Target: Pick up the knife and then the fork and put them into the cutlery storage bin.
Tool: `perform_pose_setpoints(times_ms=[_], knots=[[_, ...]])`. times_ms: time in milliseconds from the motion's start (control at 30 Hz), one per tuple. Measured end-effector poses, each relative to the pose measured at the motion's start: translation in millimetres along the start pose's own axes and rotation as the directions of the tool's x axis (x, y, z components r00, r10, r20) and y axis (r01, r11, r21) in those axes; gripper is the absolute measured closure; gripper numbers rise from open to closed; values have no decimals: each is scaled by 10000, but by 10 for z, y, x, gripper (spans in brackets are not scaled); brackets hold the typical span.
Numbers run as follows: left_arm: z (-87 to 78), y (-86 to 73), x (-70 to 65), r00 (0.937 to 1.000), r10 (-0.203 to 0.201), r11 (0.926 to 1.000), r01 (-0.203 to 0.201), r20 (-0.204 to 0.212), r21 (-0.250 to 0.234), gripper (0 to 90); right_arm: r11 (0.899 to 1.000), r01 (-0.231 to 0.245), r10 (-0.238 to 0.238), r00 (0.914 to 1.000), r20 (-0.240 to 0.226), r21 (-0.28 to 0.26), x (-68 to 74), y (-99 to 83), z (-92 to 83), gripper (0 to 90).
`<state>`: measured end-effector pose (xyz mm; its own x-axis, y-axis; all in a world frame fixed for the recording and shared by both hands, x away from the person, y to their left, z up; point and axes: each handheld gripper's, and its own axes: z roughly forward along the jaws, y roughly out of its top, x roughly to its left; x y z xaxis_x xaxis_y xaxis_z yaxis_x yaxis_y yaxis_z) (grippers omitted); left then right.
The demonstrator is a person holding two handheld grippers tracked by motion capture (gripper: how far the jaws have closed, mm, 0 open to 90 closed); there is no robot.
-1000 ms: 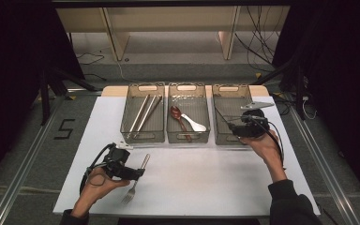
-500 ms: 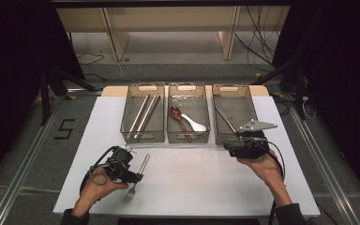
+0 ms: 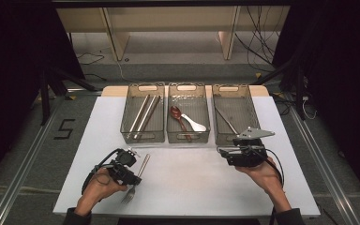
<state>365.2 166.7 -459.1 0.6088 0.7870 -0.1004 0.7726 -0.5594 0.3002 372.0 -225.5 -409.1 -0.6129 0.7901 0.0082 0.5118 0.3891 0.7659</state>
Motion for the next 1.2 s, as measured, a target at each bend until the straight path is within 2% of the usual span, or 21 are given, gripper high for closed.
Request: perform_pose_setpoints(times_ms=[167, 267, 467, 567, 667, 800, 1033, 1133, 1200], knots=[[43, 7, -25, 9997, 151, 9995, -156, 170, 259, 645, 10000, 16, -16, 10000, -75, 50, 20, -21, 10, 347], [49, 16, -37, 9998, 177, 9994, -176, -20, 302, 677, 10000, 54, -54, 9999, -93, -5, 29, -19, 6, 348], [62, 29, -81, 9977, 499, 9981, -481, -448, 397, 737, 9999, 130, -130, 9999, -101, -58, 41, -14, -1, 351], [60, 29, -77, 9971, 622, 9974, -605, -430, 389, 759, 9999, 108, -108, 9999, -89, -47, 40, -11, -10, 352], [58, 22, -71, 9955, 859, 9959, -846, -407, 316, 837, 9998, 137, -138, 9999, -90, -108, 40, -11, -11, 353], [59, 25, -75, 9933, 1083, 9937, -1071, -395, 327, 839, 9999, 87, -88, 9999, -107, -73, 43, -15, -8, 354], [63, 40, -71, 9950, 944, 9950, -932, -321, 362, 820, 9999, 92, -93, 9999, -101, -85, 46, -17, -5, 355], [65, 36, -79, 9955, 940, 9950, -936, -108, 357, 748, 9998, 149, -150, 9998, -117, -130, 47, -15, -6, 355], [69, 27, -94, 9934, 1109, 9936, -1103, -301, 228, 769, 9998, 146, -148, 9998, -131, -137, 54, -14, -7, 355]])
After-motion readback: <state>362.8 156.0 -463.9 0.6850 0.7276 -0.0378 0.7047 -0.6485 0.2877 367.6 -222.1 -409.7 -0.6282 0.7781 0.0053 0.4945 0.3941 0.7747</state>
